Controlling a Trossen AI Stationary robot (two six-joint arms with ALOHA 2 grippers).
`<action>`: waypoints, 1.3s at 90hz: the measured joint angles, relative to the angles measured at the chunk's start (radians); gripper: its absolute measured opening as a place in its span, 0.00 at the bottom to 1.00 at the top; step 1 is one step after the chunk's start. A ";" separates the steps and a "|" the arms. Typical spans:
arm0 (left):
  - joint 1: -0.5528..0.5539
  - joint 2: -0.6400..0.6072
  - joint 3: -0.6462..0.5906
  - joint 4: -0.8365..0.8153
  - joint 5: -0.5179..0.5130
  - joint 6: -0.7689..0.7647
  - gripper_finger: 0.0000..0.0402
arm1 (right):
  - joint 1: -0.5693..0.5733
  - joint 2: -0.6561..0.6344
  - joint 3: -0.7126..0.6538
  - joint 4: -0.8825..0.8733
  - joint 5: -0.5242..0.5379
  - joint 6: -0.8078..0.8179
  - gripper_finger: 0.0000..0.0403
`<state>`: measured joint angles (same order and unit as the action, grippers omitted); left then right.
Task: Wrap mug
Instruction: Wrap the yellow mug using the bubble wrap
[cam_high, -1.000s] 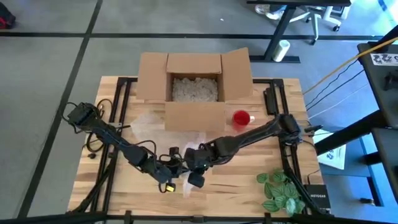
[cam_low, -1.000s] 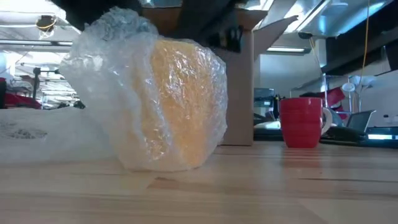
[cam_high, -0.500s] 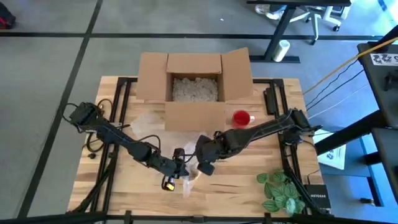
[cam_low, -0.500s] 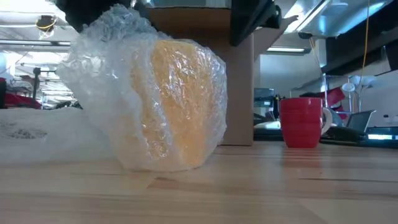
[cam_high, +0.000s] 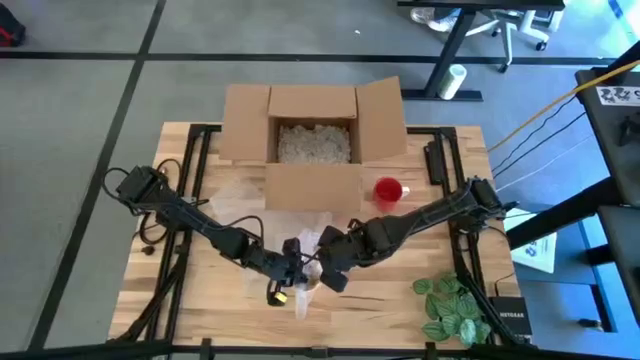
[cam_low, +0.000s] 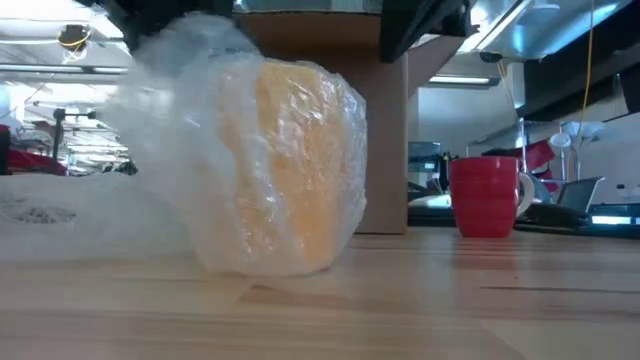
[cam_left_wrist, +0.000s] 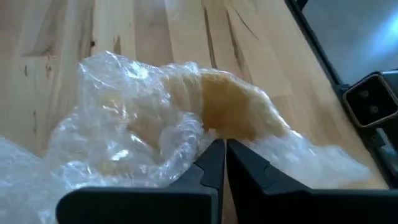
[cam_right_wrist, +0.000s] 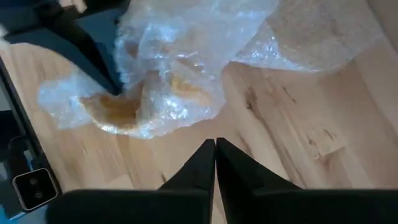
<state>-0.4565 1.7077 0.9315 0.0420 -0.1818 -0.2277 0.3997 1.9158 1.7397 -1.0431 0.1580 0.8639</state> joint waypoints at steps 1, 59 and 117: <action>-0.003 -0.005 -0.001 0.007 -0.007 0.006 0.00 | 0.002 0.000 0.000 0.000 0.000 0.002 0.00; -0.136 -0.210 -0.003 -0.095 -0.122 -0.014 0.00 | 0.052 0.004 0.001 -0.001 0.081 0.048 0.00; -0.356 -0.032 -0.095 0.155 -0.268 -0.320 0.00 | 0.205 0.136 -0.118 0.045 0.348 0.450 0.00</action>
<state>-0.8129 1.6762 0.8368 0.1966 -0.4493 -0.5479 0.6045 2.0518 1.6213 -0.9979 0.5056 1.3141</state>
